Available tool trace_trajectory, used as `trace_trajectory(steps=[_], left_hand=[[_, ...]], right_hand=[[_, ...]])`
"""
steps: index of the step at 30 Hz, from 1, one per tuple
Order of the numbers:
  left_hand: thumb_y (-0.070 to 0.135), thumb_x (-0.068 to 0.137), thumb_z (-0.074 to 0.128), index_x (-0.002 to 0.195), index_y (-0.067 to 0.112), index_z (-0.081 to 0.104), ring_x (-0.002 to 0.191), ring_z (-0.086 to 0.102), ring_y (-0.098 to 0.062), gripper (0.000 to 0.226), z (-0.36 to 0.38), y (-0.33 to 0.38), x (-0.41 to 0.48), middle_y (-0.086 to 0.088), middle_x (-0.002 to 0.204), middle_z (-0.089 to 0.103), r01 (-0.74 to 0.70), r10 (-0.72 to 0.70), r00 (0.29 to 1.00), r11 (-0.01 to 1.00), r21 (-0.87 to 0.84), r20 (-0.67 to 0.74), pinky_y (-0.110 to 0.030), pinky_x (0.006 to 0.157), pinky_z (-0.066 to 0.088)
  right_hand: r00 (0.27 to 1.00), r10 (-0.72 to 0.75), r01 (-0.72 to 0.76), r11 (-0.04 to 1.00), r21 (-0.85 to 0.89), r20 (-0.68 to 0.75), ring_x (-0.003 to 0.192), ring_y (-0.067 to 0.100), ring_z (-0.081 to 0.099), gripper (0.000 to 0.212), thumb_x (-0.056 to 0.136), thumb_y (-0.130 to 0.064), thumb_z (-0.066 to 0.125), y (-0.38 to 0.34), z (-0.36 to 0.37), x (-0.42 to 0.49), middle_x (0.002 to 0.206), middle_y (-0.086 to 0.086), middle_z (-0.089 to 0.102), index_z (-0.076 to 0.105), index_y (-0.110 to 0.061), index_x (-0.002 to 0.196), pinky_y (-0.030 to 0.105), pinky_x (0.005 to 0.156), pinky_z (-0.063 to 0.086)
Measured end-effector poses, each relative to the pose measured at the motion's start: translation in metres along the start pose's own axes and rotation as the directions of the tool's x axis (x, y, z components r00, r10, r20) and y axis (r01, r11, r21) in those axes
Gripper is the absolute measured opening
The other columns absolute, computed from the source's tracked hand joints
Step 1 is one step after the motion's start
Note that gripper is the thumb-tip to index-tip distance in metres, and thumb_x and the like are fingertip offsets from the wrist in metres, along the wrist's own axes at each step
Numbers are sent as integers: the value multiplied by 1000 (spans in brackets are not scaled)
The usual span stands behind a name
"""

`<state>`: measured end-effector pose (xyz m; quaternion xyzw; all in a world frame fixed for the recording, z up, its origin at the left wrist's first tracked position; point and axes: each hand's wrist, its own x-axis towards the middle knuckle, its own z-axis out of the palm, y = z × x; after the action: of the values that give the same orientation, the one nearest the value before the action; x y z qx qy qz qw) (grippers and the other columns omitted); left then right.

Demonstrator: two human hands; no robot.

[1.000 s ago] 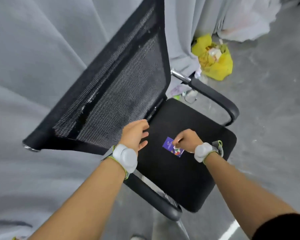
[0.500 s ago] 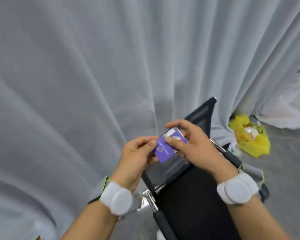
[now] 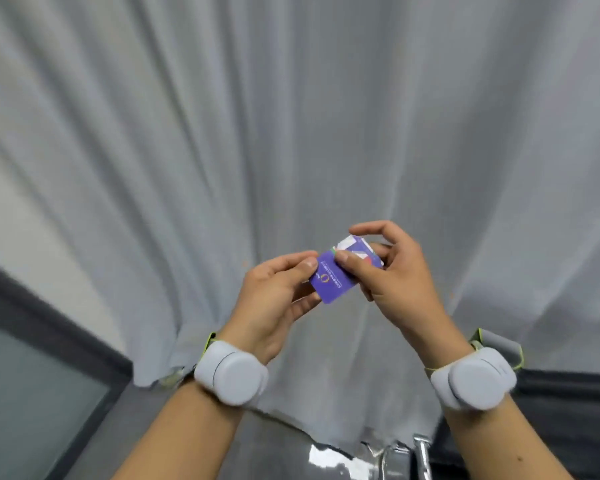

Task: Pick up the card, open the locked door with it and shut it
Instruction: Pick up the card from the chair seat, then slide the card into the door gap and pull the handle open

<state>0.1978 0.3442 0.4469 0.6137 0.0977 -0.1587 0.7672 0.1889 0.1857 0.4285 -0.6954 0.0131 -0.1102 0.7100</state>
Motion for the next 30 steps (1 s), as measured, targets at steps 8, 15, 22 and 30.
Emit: trace_trajectory(steps=[8,15,22,30], left_hand=[[12,90,66,100,12,68,72,68,-18,10,-158,55,-49,-7,85,73,-105,47,968,968,-227,-246,-26,64,54],[19,88,69,95,14,64,68,65,-15,10,-310,93,-119,-6,80,70,-215,47,920,890,-403,-388,-23,59,50],[21,86,73,93,9,62,66,66,-18,18,-422,106,-179,-9,73,68,-327,64,892,773,-543,-447,-33,75,55],[28,93,64,87,10,62,62,63,-21,18,-495,102,-240,-7,64,65,-307,-10,873,766,-565,-488,-40,81,55]], right_hand=[[962,-64,63,998,10,267,48,19,50,24,86,-15,75,-37,176,-12,73,10,73,58,-14,103,25,43,42],[890,-53,40,998,38,454,47,15,56,14,93,-9,65,-65,334,-57,65,3,69,60,-7,106,24,45,46],[794,-46,39,999,24,606,60,11,66,8,91,-14,67,-74,448,-107,73,8,72,64,-8,95,26,47,48],[639,23,40,997,-63,769,54,15,61,21,89,-17,71,-78,538,-155,73,20,70,61,2,88,29,50,48]])
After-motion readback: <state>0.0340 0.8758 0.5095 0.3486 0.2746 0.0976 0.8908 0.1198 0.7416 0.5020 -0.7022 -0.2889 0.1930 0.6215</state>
